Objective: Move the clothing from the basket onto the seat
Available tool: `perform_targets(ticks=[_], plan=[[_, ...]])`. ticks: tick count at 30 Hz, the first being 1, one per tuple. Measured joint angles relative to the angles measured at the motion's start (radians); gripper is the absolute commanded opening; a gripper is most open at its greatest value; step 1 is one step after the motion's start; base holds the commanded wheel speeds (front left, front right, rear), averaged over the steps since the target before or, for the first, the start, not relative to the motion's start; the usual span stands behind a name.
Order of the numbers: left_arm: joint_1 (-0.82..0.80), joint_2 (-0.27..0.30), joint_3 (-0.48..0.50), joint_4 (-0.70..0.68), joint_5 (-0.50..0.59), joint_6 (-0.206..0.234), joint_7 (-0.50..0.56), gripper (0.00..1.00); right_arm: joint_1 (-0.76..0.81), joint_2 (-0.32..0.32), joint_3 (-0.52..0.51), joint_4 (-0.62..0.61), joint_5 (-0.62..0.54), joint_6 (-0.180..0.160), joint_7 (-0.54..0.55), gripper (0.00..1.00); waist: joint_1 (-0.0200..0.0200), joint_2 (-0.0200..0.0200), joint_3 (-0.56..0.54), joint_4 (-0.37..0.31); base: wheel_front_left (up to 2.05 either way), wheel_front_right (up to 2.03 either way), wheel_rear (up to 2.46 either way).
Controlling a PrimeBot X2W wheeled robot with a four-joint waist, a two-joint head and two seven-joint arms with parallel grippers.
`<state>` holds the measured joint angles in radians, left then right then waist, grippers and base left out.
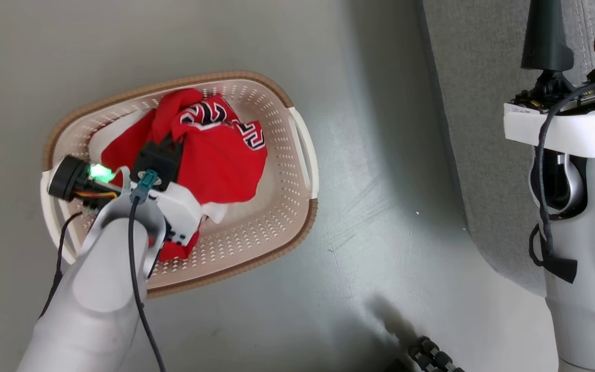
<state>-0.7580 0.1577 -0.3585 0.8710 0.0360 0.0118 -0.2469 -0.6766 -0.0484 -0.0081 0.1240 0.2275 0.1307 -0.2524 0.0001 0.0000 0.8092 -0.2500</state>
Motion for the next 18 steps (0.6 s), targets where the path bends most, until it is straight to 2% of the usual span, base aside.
perform_targets(ticks=[18], plan=[[0.105,-0.003,0.034,-0.371,-0.042,0.049,0.0,0.0,0.047,-0.002,-0.015,0.04,-0.058,0.0,0.0,1.0,0.0,0.0,-0.097,0.062,0.0,0.0,0.0]])
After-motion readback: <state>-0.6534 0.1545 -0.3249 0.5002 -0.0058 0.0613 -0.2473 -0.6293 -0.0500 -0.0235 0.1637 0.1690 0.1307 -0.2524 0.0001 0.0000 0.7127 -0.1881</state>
